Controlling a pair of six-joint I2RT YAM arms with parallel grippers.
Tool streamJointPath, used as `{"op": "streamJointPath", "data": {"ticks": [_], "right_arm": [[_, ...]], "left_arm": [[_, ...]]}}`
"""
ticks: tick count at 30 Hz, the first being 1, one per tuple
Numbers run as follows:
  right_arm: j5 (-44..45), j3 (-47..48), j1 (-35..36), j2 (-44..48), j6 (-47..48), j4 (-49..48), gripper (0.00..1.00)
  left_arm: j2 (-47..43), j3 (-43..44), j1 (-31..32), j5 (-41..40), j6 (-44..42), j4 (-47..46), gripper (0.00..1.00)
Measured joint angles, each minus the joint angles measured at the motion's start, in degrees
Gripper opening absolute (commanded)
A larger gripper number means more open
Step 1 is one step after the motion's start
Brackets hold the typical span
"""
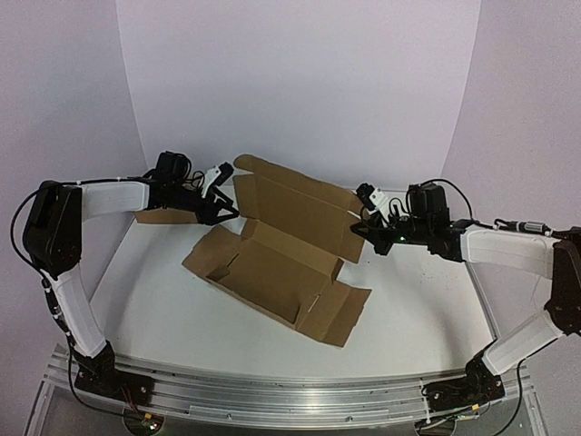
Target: Fold the paper box
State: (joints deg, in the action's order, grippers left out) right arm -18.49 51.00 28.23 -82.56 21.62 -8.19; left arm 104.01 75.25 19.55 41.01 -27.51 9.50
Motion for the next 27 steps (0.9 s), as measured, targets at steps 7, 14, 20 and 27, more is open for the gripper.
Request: {"op": "streamJointPath", "data": {"ticks": [7,14,20,27], "right_arm": [[0.1,2.4,2.8,0.3,2.7,5.0,0.0],[1.1,2.4,4.3,0.3,3.0,8.2,0.0],[1.8,2.4,4.4,0.3,1.7,9.3,0.0],[4.4,3.9,4.4,0.3,-5.4,8.0,0.0]], "left_arm": [[3.6,3.2,2.0,-7.4,-0.5,2.7,0.48],[9.0,6.9,3.1,-11.4,0.4,7.0,0.45],[9.8,6.9,4.7,-11.0,3.4,9.0,0.49],[-0.4,-7.6,3.0,-4.7,10.1,-3.7,0.49]]}}
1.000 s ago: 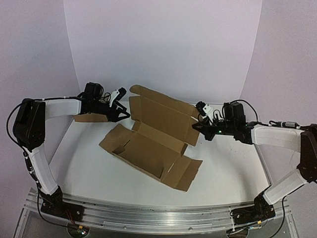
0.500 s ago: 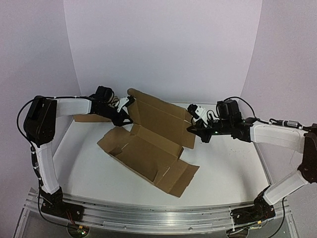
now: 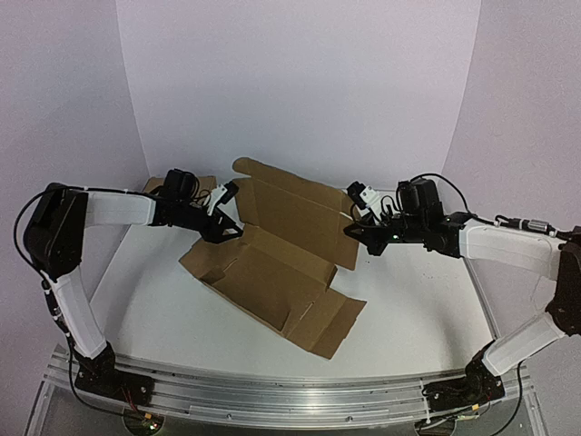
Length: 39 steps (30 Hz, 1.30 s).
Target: Fold the paper box
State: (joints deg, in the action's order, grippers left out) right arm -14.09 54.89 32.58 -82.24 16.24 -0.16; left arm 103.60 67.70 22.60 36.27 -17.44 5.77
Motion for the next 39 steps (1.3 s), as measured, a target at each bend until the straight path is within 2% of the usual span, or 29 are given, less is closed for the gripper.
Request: {"op": "streamJointPath", "data": {"ticks": [4,8,17,27,29,32,39], "right_arm": [[0.6,0.5,0.0,0.0,-2.8,-0.3,0.0],[0.0,0.8,0.0,0.0,-3.5,-0.2,0.0],[-3.7,0.9,0.0,0.0,-3.4,-0.2,0.0],[-4.8,0.9,0.0,0.2,-3.3,-0.2,0.0],[-4.8,1.0,0.0,0.2,-3.2,-0.2,0.0],[-4.7,1.1,0.0,0.2,-3.2,-0.1,0.0],[-3.3,2.7,-0.4,-0.2,-7.9,1.4,0.0]], "left_arm": [[-7.2,-5.3,0.5,3.8,-3.4,-4.1,0.5],[-9.1,-5.9,2.2,4.6,-5.3,-6.5,0.51],[3.3,5.4,2.2,-5.5,-4.6,-2.7,0.49],[7.6,8.4,2.2,-10.2,-6.6,4.8,0.28],[7.9,8.4,2.2,-10.5,-6.8,6.5,0.2],[7.9,8.4,2.2,-10.6,-6.9,8.5,0.02],[7.9,7.7,1.4,-11.7,-6.4,8.0,0.0]]}}
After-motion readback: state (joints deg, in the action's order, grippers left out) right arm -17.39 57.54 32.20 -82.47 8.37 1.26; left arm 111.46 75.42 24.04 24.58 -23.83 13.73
